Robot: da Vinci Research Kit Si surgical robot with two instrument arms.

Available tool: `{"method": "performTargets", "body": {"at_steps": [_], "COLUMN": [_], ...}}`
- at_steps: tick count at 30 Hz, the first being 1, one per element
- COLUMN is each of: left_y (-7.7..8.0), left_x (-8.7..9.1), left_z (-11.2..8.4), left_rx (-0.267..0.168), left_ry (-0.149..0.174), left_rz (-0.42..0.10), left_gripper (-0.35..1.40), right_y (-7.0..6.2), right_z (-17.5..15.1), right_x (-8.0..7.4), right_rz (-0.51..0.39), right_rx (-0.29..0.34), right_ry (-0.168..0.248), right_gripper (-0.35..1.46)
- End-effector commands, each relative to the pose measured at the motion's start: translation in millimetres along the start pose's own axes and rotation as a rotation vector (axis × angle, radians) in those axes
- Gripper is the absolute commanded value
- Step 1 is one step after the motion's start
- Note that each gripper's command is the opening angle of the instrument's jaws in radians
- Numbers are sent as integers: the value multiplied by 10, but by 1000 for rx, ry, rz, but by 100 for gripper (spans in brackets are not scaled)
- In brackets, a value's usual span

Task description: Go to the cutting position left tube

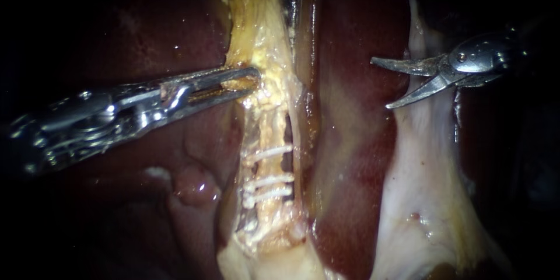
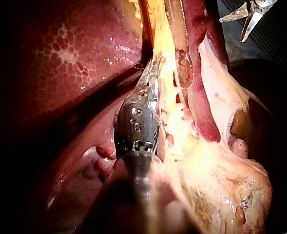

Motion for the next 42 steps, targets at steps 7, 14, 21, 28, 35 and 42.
{"method": "performTargets", "body": {"at_steps": [7,14,21,28,35,42], "left_y": [-1,0,2,-4,-8,-11], "left_x": [0,-21,-41,-51,-55,-55], "left_z": [-1,-29,-68,-87,-100,-103], "left_rx": [1,-3,-14,-17,-18,-19], "left_ry": [0,0,-33,-48,-56,-59], "left_rz": [0,-8,-19,-26,-30,-37], "left_gripper": [-35,-35,-35,-35,-35,-35], "right_y": [-2,-15,-39,-65,-76,-64], "right_z": [2,17,60,116,164,185], "right_x": [1,-7,-24,-37,-55,-71], "right_rz": [0,33,124,201,287,316], "right_rx": [0,44,221,336,422,432], "right_ry": [0,14,-178,-245,-291,-306], "right_gripper": [145,145,140,138,138,136]}}
